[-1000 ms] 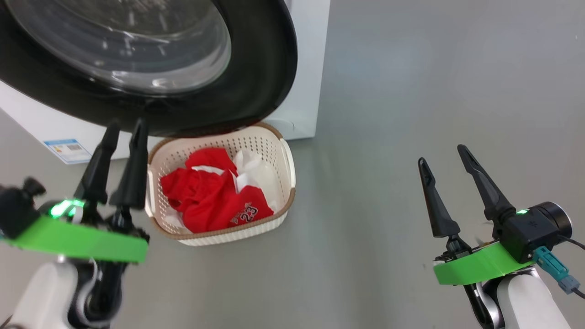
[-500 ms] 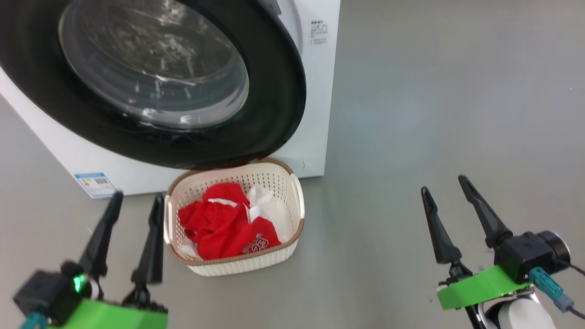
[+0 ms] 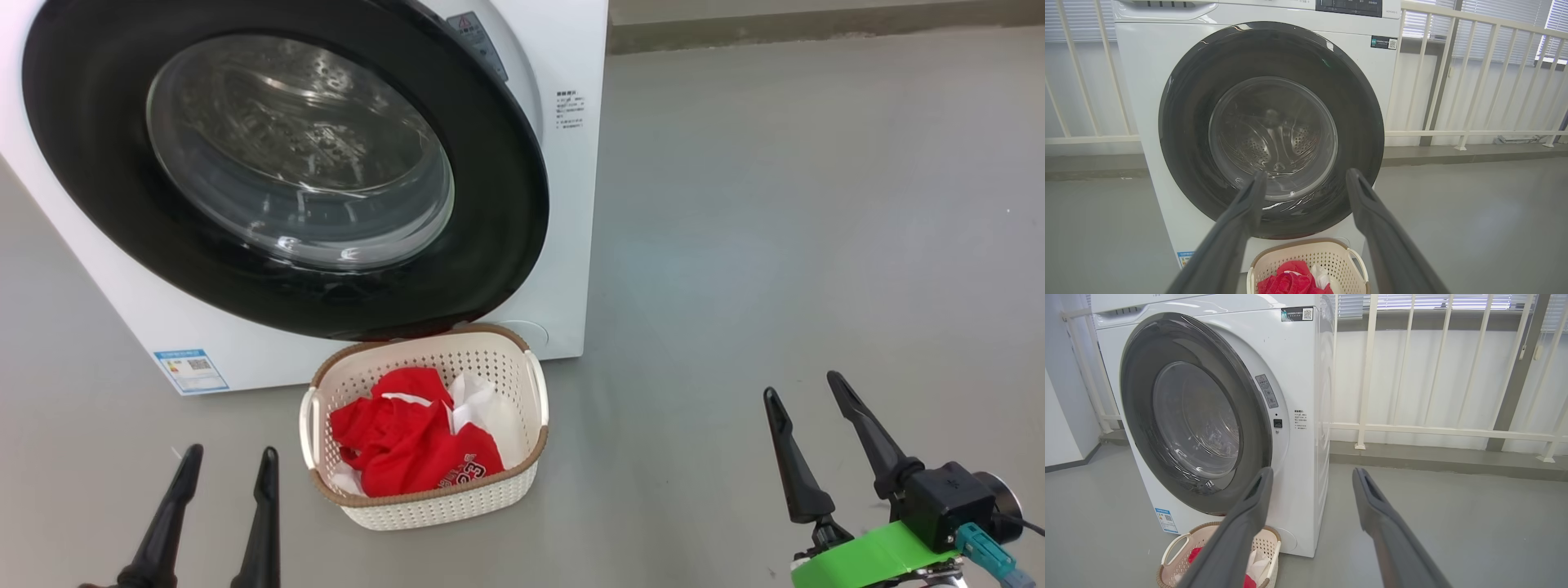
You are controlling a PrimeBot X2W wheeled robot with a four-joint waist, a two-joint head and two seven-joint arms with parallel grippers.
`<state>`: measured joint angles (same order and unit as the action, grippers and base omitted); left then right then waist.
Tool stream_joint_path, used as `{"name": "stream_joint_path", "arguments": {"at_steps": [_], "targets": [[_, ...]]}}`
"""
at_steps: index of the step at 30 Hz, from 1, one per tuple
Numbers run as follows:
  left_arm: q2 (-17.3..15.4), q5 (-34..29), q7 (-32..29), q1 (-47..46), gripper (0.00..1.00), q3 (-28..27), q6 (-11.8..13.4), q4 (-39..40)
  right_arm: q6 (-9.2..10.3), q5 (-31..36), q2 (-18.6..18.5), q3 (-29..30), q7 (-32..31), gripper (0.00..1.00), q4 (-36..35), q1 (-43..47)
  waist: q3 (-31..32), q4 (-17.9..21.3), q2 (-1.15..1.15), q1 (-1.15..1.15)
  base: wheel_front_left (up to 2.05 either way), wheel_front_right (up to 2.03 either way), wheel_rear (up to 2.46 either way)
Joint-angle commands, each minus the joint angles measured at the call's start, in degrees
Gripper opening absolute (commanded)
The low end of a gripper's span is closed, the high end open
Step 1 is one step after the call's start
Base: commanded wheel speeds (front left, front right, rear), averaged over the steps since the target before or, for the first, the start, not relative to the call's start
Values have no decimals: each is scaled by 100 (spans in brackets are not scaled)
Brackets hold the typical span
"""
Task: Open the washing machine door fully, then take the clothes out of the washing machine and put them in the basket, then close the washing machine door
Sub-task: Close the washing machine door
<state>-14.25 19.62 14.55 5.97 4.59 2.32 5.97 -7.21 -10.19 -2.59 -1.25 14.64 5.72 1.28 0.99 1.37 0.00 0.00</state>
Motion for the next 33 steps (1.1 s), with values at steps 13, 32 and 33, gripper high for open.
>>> {"name": "stream_joint_path", "arguments": {"at_steps": [13,32,33], "targets": [[216,-407,44,-6,100,-414,-188,-35,-28,-68,-29,-167,36,100,-132,21,65,-81,0,0,0,0,0],[559,-483,45,-201,100,-244,-337,344,-28,114,-29,-314,36,0,360,-973,-384,-463,0,0,0,0,0],[577,-475,45,-232,100,-224,-345,381,-28,112,-29,-330,36,0,436,-1095,-449,-497,0,0,0,0,0]]}}
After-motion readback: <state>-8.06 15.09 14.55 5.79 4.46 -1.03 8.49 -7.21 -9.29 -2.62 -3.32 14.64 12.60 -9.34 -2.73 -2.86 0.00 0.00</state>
